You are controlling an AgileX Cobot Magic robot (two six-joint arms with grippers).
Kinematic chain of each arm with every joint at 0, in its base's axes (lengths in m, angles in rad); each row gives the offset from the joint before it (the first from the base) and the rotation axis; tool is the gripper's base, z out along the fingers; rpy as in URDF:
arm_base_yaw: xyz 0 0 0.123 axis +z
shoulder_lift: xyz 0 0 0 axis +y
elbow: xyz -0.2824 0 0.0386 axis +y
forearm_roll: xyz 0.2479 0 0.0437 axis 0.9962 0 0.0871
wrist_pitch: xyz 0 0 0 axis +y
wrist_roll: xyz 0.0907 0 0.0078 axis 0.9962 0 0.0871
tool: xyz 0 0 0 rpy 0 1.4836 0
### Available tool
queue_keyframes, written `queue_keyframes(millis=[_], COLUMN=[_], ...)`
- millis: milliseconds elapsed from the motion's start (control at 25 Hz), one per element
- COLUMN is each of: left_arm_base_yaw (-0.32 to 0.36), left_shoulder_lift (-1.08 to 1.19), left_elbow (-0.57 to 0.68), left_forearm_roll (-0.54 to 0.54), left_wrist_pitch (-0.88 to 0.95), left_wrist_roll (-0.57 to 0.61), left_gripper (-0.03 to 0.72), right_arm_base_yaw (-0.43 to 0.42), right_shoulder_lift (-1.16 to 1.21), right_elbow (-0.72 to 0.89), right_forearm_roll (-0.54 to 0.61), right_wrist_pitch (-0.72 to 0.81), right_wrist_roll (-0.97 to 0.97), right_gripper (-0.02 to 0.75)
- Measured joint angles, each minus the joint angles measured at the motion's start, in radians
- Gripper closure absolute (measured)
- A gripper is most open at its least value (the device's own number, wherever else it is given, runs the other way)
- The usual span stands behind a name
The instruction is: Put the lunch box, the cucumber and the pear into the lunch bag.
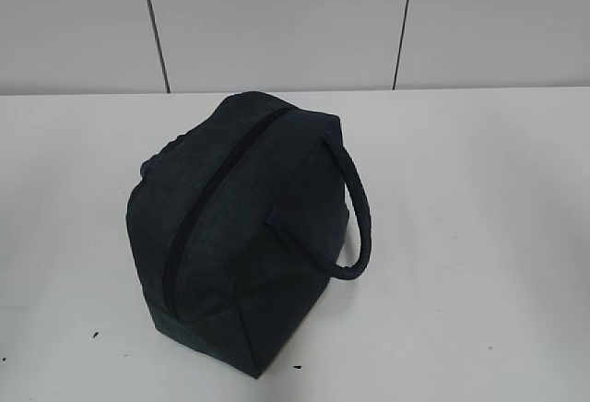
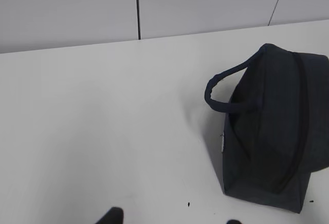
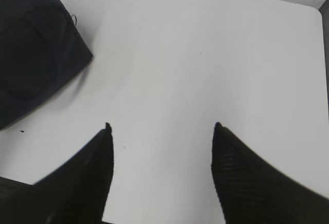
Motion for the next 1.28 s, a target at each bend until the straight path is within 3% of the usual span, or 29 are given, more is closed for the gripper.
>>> queue_keyframes(millis=[520, 880, 1280], left_arm_base_yaw=[0.000, 0.000, 0.000], left_shoulder_lift=[-0.533, -0.545, -0.546], left_elbow=[0.286, 0.380, 0.410], left_forearm_roll=[-0.021, -0.021, -0.021], left_wrist_pitch=[0.053, -0.006, -0.057], left_wrist_roll=[0.000, -0.001, -0.002], left_gripper=[0.318, 0.318, 0.318], right_arm_base_yaw=[0.000, 0.000, 0.000], right_shoulder_lift=[-0.575, -0.691, -0.691], right_elbow=[0.396, 0.623, 0.657], right_forearm_roll=[0.000, 0.000, -0.005], right_wrist_pitch=[0.006, -0.054, -0.100], right_wrist_roll=[0.019, 0.019, 0.019], right_gripper=[0.267, 0.267, 0.267])
